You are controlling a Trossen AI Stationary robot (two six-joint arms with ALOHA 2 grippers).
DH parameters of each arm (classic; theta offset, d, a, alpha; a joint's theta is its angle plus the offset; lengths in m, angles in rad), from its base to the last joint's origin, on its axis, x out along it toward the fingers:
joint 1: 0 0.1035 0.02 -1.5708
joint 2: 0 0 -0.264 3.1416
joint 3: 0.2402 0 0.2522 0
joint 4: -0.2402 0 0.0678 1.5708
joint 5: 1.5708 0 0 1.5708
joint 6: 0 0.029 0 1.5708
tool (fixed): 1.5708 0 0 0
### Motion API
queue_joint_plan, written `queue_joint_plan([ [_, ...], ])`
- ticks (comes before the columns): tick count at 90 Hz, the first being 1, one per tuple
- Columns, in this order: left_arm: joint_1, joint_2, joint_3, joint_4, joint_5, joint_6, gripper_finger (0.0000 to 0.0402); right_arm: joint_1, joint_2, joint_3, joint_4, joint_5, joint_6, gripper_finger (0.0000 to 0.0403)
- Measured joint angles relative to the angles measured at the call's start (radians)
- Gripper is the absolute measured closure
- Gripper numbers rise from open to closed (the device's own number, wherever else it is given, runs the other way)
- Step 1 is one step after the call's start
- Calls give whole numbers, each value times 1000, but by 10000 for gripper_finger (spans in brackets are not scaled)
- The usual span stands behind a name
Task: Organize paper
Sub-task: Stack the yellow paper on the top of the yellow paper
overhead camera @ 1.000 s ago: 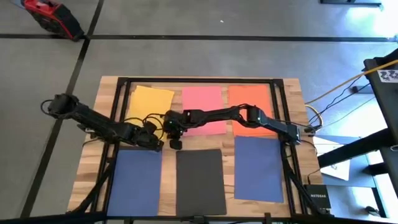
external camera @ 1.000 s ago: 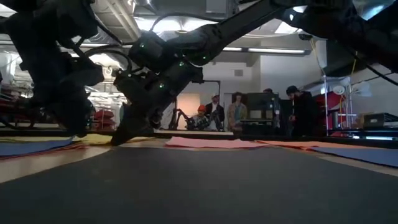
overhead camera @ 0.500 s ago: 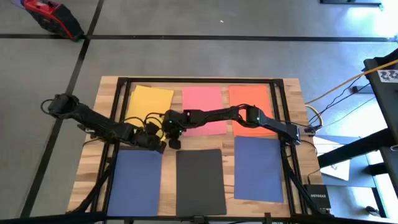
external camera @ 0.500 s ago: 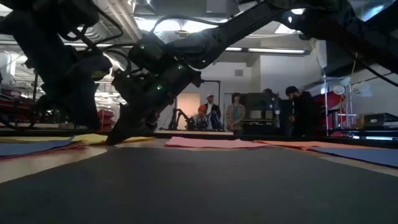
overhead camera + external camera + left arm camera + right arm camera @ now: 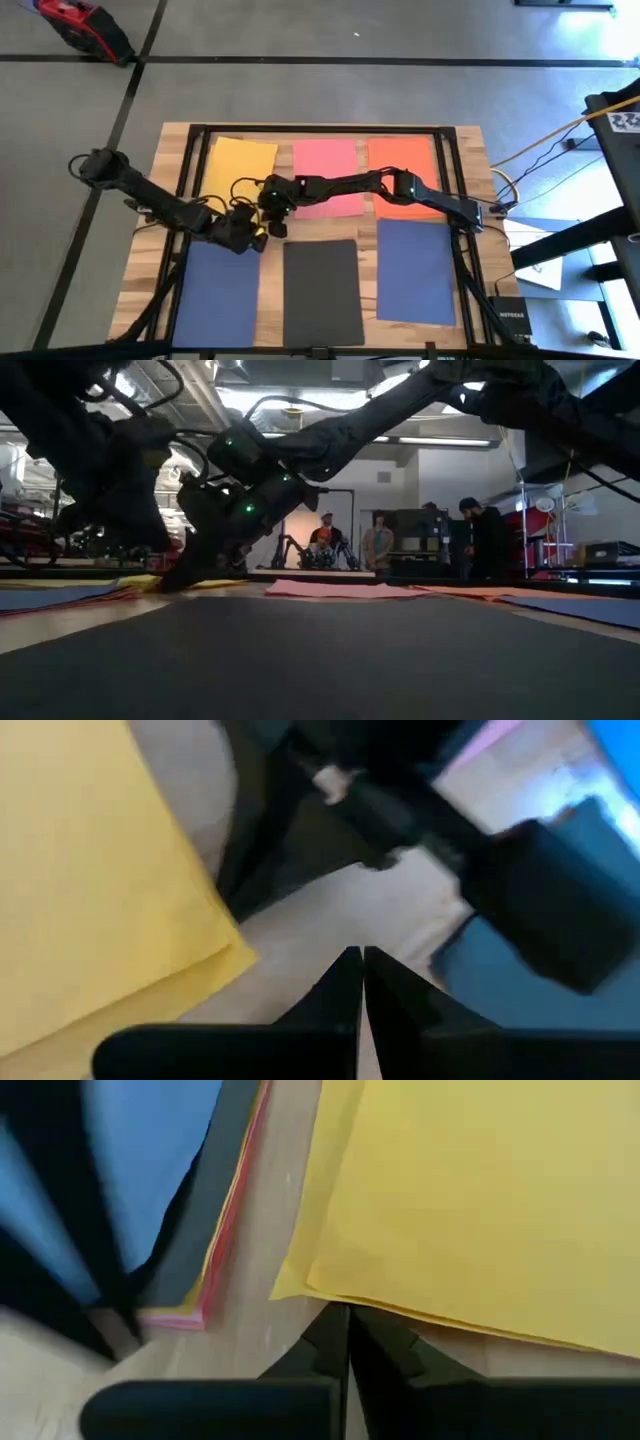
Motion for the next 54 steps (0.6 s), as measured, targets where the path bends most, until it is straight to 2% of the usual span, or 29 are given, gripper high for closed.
queue_joint_plan([
  [21,-45,-37,0,17,-14,10,402,-10,-29,1,-111,-10,1,403],
  [32,-73,-64,0,15,-6,75,402,-13,-48,1,-191,-14,-11,403],
  [43,-85,-86,1,-16,84,145,402,-12,-79,-2,-280,-3,-40,403],
  [54,-86,-88,1,-107,243,197,402,-11,-125,-5,-398,5,-93,403],
])
